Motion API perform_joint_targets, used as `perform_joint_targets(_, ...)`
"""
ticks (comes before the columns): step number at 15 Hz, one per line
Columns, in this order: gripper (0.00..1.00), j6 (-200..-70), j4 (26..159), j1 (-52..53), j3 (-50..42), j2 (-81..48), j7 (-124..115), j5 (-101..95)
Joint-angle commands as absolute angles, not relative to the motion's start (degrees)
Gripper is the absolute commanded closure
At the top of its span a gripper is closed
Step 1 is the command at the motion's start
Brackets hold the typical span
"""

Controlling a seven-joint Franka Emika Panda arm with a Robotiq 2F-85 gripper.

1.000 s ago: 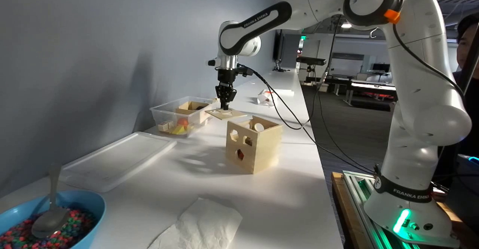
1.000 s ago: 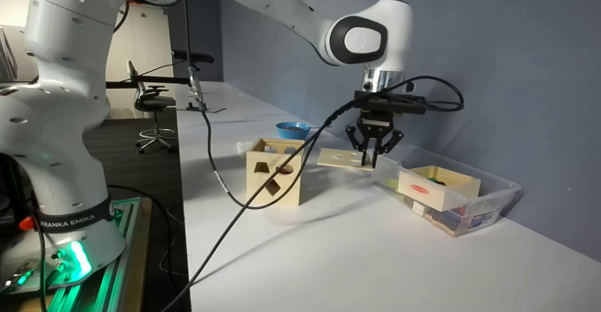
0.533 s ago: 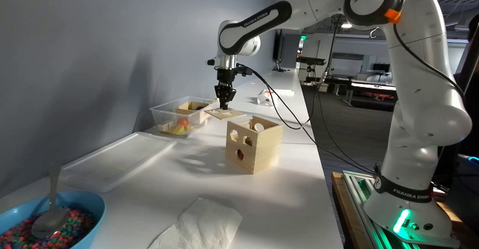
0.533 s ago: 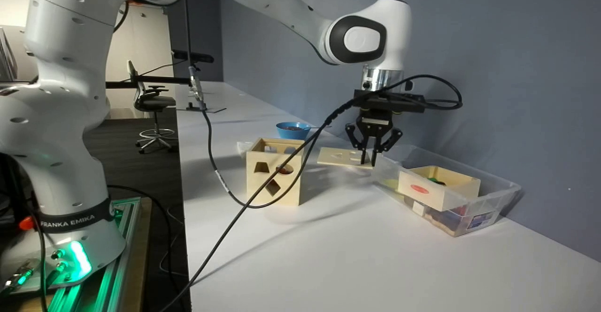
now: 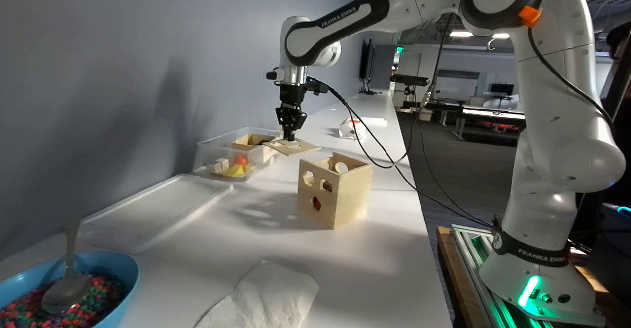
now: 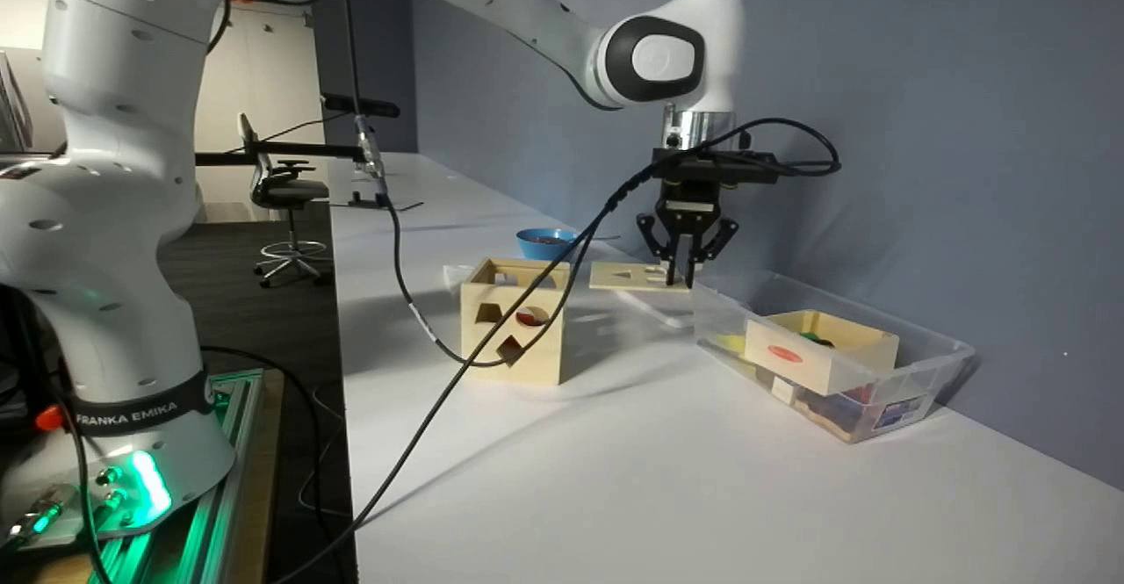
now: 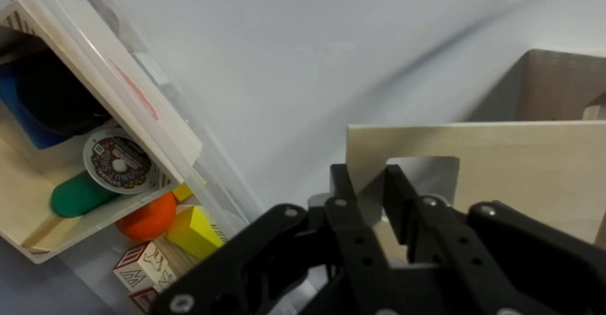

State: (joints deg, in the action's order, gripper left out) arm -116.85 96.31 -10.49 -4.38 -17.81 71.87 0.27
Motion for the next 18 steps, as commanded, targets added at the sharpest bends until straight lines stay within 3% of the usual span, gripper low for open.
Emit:
perform_joint_targets(1,0.94,-117.2,99.8,-10.3,-4.2,-15.4,72.0,-1.9)
perform_joint_targets(18,0.94,-120.8,105.2,-11.4,-4.3,-12.9,73.4,0.6)
